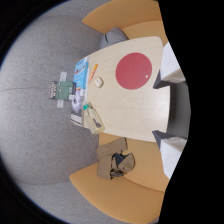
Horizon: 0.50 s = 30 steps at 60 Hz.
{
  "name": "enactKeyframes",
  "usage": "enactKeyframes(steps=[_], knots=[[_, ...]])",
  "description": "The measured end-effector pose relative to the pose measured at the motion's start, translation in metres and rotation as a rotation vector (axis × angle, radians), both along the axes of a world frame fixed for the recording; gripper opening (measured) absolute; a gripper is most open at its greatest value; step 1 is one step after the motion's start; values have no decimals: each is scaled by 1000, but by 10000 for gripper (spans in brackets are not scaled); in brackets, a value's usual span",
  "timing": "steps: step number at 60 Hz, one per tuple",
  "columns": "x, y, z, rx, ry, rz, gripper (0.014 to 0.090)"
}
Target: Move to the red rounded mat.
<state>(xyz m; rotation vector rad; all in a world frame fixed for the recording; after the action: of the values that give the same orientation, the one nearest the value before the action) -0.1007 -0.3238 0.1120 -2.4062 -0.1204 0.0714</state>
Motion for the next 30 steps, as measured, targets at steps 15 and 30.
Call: enactKeyframes(steps=[15, 30], knots=[[24, -1, 1, 7, -6, -24, 848], [89, -1, -14, -17, -61, -74, 848]])
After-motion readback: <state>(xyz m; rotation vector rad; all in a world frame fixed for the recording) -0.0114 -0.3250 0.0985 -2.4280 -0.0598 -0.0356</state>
